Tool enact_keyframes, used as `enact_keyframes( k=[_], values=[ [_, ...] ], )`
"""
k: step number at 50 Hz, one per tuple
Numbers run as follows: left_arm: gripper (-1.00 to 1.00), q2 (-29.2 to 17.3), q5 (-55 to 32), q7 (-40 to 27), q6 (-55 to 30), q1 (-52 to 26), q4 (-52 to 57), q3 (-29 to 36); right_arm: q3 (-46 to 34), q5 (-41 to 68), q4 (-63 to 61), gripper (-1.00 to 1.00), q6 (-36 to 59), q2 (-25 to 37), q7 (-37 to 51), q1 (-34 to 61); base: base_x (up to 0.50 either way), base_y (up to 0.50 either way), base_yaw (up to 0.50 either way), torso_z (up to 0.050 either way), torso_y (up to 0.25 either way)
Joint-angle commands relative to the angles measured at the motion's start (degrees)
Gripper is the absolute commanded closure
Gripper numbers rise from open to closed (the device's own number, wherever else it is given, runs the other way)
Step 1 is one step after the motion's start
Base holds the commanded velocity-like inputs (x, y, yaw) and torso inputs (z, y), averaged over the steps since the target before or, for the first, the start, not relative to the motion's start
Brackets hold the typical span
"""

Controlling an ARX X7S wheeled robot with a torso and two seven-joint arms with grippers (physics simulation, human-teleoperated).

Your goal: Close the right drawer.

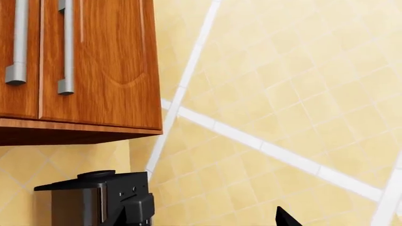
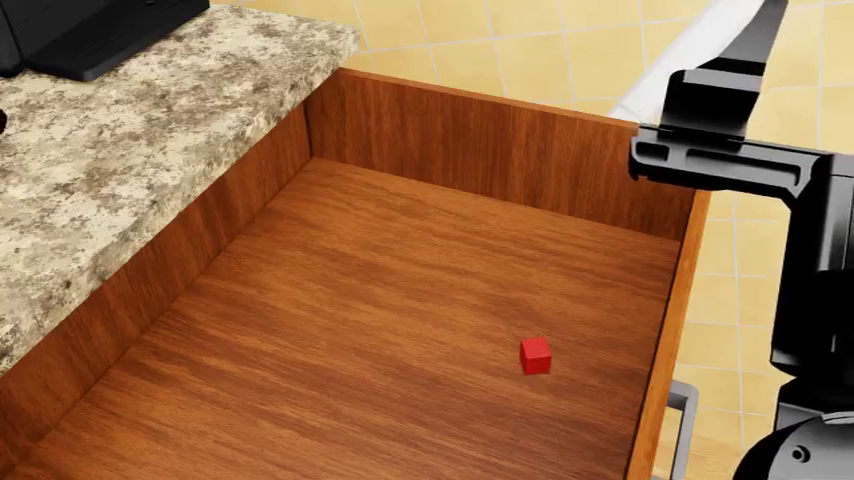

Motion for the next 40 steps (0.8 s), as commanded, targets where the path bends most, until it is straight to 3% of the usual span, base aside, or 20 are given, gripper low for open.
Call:
enact_keyframes(
  k=[1,7,12,20,33,40],
  values=[
    [-1.0,0.0,0.6,0.4,0.5,0.3,-0.3,0.5,-1.5,0.6,-1.2,-1.0,1.9,1.5,-0.7,0.2,0.0,0.0,0.0,0.0,0.0],
    [-1.0,-0.2,-1.0,-0.6,0.3,-0.7,-0.2,0.3,-3.5,-1.0,-0.4,-1.0,9.0,1.5,2.8,4.4,0.0,0.0,0.0,0.0,0.0],
    [-1.0,-0.3,-1.9,-1.3,0.3,-1.2,-0.2,0.2,3.0,3.1,0.3,-1.0,7.5,-0.3,-1.2,4.8,0.0,0.0,0.0,0.0,0.0],
    [-1.0,0.8,0.2,-0.2,0.7,-1.5,-0.8,1.6,9.7,2.3,1.8,-1.0,5.0,2.3,-1.6,4.2,0.0,0.0,0.0,0.0,0.0],
    [-1.0,1.9,4.5,2.9,2.5,-0.4,-1.5,3.4,22.3,-1.0,9.7,-1.0,-6.5,2.1,-0.6,-8.2,0.0,0.0,0.0,0.0,0.0],
    [-1.0,1.7,2.7,2.3,2.5,-0.9,-1.3,2.9,30.9,-3.5,16.3,-1.0,-18.5,-0.6,-0.4,-18.6,0.0,0.0,0.0,0.0,0.0]
  ],
)
